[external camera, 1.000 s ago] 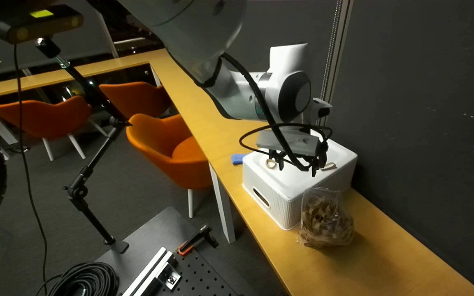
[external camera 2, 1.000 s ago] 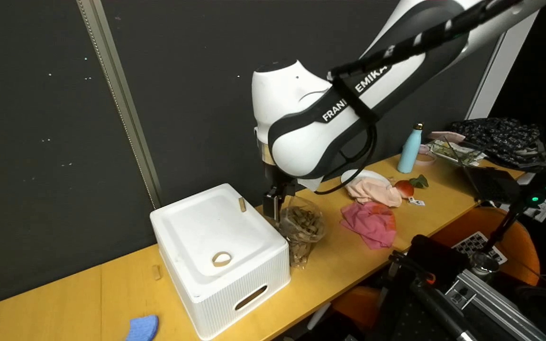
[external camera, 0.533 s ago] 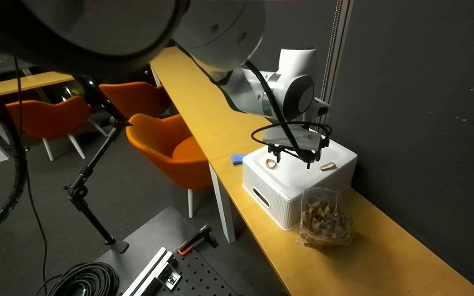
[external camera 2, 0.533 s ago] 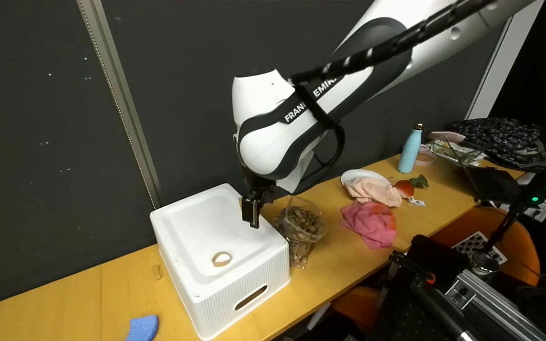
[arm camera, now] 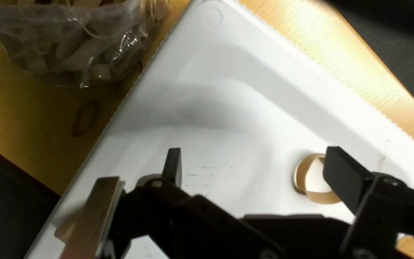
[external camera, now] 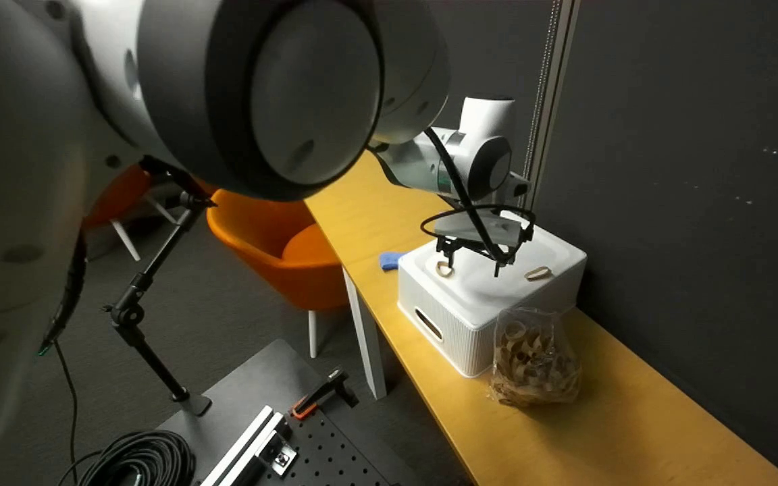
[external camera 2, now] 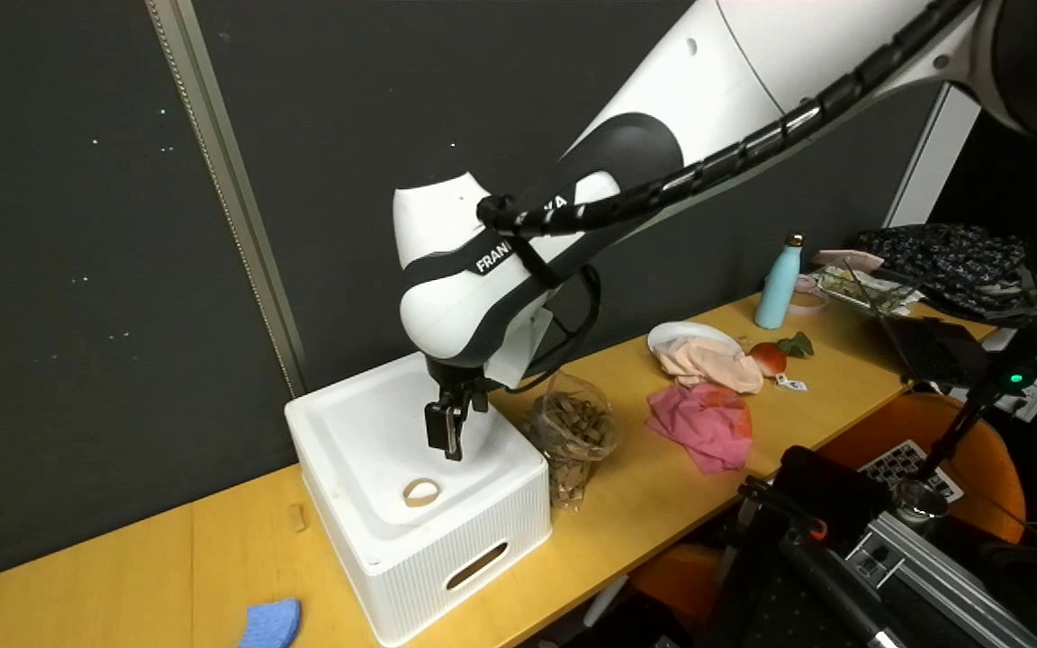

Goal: Put the rubber bands inside the plastic

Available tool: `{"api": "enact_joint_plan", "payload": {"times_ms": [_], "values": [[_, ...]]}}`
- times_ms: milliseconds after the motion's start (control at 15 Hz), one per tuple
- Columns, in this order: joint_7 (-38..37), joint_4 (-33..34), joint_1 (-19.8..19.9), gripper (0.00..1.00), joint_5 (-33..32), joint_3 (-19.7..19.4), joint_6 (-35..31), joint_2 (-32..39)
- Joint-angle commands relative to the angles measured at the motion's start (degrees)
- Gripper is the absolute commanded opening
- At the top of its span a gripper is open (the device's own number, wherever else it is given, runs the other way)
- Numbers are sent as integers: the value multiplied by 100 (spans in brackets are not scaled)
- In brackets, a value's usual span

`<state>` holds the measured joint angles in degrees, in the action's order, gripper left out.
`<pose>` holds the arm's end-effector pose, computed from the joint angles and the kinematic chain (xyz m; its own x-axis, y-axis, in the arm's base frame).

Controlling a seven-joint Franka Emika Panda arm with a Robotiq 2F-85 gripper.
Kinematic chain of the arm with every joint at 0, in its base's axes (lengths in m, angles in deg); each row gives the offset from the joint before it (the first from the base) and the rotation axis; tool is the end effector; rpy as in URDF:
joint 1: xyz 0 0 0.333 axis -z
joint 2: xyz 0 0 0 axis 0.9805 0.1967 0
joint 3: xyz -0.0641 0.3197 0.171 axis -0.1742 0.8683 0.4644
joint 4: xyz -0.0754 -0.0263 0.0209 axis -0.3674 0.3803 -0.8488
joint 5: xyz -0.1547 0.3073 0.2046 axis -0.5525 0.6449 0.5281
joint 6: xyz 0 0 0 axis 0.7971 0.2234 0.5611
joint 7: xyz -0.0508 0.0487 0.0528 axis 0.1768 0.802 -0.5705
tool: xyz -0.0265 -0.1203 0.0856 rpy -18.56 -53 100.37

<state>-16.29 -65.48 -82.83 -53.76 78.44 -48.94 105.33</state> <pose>0.7261 0.1030 0.1810 0.8987 0.4370 -0.0367 0.4378 -0.8989 0.0193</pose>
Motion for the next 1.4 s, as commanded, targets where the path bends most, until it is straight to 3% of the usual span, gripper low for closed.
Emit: {"api": "enact_joint_plan", "payload": {"times_ms": [0,667,733,800,1333], "values": [[78,800,-105,100,20,64,544,470],[87,1889,-424,100,-23,69,1206,1278],[99,1973,-437,93,-31,65,1251,1332],[111,2035,-441,74,-31,66,1273,1376],[168,2342,-493,13,-42,68,1392,1562]]}}
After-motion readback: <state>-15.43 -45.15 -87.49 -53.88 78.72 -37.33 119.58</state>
